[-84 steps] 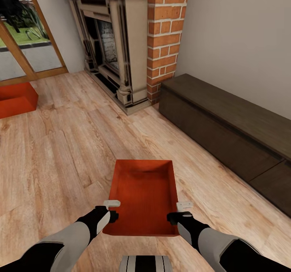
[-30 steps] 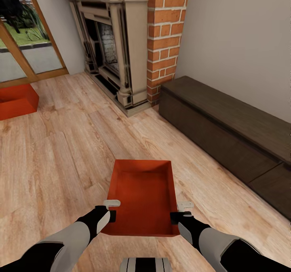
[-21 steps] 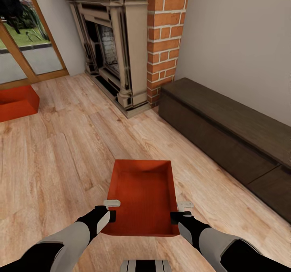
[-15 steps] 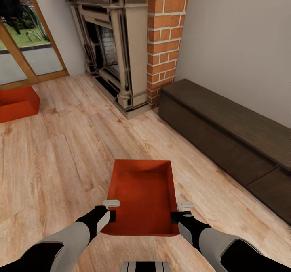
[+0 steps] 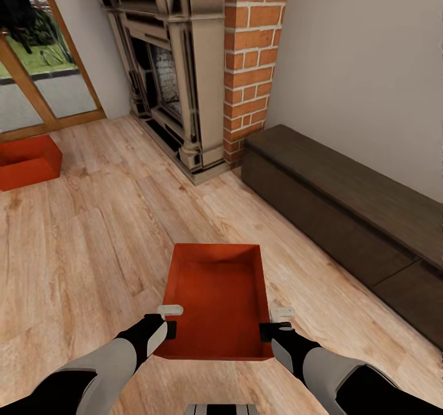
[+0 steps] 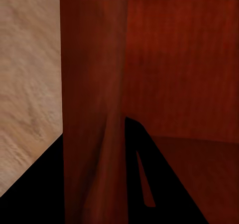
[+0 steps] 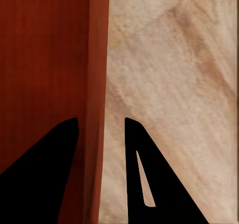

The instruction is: Move the two storage containers from the living room to the garage. In the garage, place one container on the floor and stack the other container on top of it (either order is fine).

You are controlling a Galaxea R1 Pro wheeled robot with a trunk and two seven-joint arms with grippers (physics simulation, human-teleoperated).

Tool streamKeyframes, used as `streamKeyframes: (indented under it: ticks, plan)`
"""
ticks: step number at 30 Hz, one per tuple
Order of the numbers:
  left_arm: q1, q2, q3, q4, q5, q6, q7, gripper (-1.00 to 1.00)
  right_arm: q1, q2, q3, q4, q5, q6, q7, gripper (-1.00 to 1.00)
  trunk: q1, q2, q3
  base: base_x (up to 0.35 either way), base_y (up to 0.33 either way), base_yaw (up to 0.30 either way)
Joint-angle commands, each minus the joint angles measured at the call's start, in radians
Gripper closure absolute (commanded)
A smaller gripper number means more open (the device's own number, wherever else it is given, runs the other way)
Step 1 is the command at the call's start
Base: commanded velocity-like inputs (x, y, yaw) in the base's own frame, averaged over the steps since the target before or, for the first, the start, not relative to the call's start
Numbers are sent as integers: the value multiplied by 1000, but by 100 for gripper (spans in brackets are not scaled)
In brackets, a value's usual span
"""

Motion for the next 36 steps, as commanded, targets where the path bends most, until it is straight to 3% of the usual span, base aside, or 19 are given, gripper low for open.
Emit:
streamKeyframes:
  ticks: [1, 36]
  plan:
    - [0, 0, -10, -2, -5, 7, 8, 100, 0, 0, 9, 0, -7, 2, -8, 100, -4, 7, 3, 0, 0, 0]
    - [0, 0, -10, -2, -4, 7, 8, 100, 0, -1, 10, 0, -7, 3, -7, 100, -138, 252, 112, 0, 0, 0]
